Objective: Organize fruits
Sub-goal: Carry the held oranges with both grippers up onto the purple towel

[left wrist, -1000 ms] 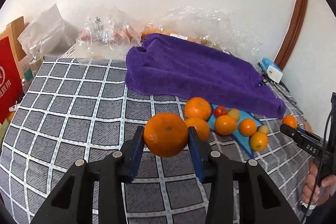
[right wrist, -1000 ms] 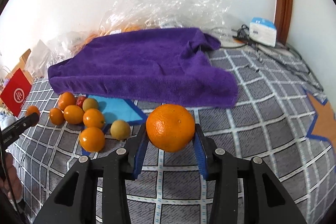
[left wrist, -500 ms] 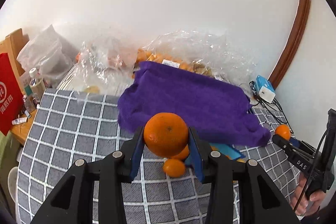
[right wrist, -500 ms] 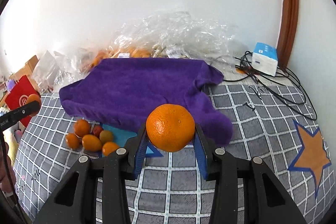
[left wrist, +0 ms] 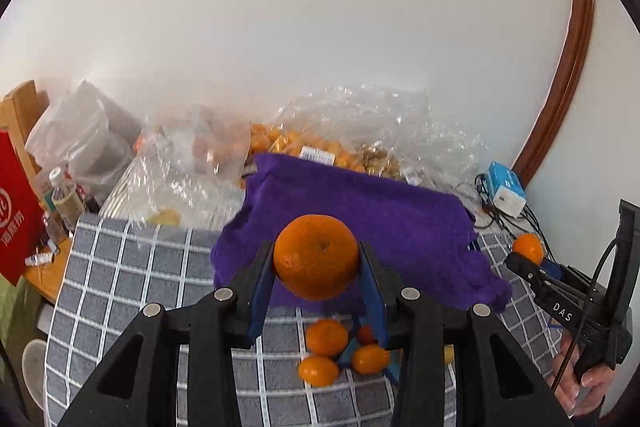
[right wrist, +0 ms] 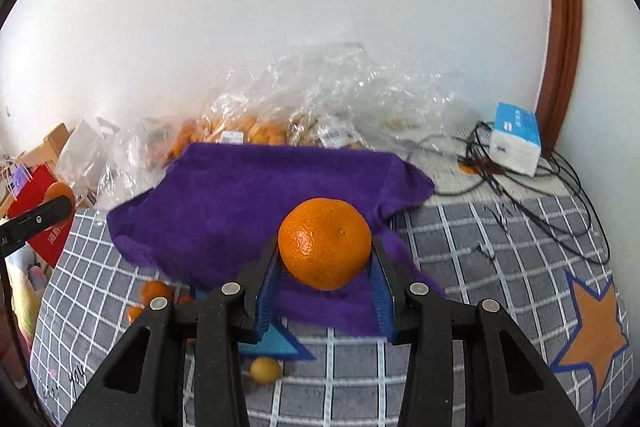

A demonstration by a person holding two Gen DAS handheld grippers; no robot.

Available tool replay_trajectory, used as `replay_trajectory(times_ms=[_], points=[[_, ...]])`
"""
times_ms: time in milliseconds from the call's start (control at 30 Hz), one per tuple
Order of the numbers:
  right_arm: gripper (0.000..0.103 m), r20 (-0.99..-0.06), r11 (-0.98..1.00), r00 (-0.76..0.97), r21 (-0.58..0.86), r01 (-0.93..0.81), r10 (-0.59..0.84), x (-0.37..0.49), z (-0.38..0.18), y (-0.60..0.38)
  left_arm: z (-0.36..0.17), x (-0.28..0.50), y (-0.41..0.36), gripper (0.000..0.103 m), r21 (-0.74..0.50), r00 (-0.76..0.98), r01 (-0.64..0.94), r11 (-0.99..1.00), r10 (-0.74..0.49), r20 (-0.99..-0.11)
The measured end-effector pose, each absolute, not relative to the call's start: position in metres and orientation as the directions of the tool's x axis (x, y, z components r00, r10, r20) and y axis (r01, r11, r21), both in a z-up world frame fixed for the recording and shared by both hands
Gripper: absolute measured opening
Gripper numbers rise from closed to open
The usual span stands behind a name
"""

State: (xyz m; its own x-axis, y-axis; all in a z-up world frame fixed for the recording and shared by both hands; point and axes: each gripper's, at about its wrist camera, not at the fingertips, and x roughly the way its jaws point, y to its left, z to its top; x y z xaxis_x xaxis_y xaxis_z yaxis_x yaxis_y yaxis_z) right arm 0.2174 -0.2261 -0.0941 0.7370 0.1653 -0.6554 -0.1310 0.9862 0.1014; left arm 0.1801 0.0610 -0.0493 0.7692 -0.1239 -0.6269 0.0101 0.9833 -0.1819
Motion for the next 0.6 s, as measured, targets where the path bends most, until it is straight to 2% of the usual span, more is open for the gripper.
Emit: replay_trajectory(times_ms=[233,367,600], points=[[0.042,-0.645,0.986,0.745,0.107,-0.131,0.169,0.254,-0.085,-0.221,-0.042,0.21,0.057,0.039,-0.158,0.773,0.019,0.987,-0.115,-0.624],[0.042,-0.644,0.99,0.752,0.085,-0.114,0.142,0.276,-0.082,-0.224,-0.04,0.232,0.061,0.039,-0.214,0.757,0.031,0.976,-0.162,-0.632],[0.042,-0.637,0.988,0.756,0.113,-0.101,0.151,0.314,-0.075,-0.232,-0.044,0.27,0.053,0.039,-0.194,0.753,0.03,0.981,-0.15,-0.64]])
